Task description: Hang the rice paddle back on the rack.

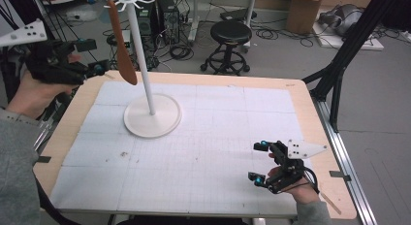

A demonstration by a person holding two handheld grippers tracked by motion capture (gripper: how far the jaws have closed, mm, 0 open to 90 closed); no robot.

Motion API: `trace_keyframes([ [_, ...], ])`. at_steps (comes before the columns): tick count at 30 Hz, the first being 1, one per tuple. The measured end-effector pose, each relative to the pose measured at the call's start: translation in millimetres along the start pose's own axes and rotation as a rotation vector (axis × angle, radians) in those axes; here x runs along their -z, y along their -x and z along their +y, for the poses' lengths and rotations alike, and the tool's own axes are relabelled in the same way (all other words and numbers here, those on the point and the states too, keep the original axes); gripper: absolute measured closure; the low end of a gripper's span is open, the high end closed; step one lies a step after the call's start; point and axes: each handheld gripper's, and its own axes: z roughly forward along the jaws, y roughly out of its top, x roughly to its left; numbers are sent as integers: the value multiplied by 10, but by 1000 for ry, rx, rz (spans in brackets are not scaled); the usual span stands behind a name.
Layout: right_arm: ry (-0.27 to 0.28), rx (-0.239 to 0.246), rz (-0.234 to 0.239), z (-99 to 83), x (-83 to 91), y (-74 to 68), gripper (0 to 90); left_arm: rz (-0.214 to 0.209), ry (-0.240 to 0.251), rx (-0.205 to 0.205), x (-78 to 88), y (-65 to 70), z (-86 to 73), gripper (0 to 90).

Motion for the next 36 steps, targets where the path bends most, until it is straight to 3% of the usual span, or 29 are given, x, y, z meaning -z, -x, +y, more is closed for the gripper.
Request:
trace_keyframes([
  [1, 1, 5, 2, 2, 1, 2, 0, -49, 13, 15, 3, 41, -48, 81],
  [2, 0, 3, 1, 2, 2, -1, 0, -66, 13, 13, -3, 83, -89, 46],
  [6, -4, -2, 12, -14, -20, -17, 0, -80, -51, -24, -59, 250, -253, 17],
  [9, -14, 2, 22, -15, -34, -39, 0, -83, -73, -44, -103, 339, -378, 17],
  [16, -14, 11, 21, -9, -34, -52, 0, -72, -69, -38, -149, 452, -663, 17],
  [21, -9, 12, 19, -12, -13, -64, 0, -71, -60, -2, -144, 532, -823, 17],
  [27, 40, 6, 29, 15, 18, -59, 0, -78, -61, 1, -149, 641, -991, 17],
  [36, 14, 21, 14, 32, -22, -107, 0, -83, -54, 25, -77, 772, -1265, 17],
])
